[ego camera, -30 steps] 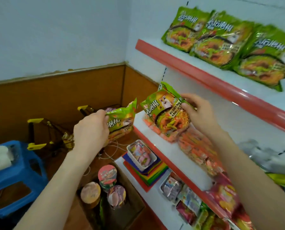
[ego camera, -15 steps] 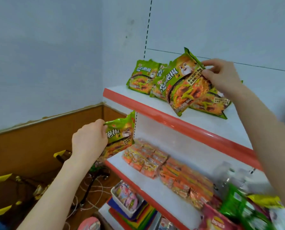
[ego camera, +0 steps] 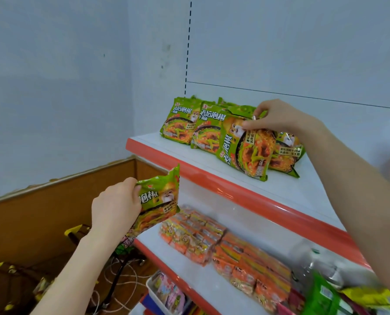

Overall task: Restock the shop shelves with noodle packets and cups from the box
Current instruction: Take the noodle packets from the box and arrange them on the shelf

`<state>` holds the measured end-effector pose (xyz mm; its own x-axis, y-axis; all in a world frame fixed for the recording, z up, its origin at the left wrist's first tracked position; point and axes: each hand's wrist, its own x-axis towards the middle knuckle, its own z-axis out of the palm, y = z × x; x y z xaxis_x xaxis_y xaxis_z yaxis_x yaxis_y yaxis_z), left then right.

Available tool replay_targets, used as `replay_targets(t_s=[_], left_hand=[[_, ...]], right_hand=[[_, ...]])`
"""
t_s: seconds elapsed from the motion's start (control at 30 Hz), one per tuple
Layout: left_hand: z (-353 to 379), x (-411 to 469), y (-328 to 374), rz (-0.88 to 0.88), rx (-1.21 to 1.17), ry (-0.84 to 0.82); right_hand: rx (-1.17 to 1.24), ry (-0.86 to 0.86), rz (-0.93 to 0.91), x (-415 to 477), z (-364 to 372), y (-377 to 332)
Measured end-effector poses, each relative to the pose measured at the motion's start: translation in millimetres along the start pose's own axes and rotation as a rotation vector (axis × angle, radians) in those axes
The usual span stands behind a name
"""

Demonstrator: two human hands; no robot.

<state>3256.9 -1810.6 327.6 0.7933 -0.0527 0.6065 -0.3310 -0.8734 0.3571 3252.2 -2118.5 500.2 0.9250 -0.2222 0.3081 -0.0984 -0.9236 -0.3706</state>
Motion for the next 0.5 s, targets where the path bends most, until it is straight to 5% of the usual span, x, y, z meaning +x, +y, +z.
replay_targets(t_s=[0.13,0.4,0.5], left_hand=[[0,-2,5,0.002,-0.01,-0.007],[0,-6,14,0.021,-0.032,-0.025],[0,-8,17,0.041,-0.035,-0.027]], right_hand=[[-0.052,0.019,-0.034,-3,-1,-2],[0.736,0.385,0.146,-24,5,60],[0.782,0.371,0.175,-31,21,83]])
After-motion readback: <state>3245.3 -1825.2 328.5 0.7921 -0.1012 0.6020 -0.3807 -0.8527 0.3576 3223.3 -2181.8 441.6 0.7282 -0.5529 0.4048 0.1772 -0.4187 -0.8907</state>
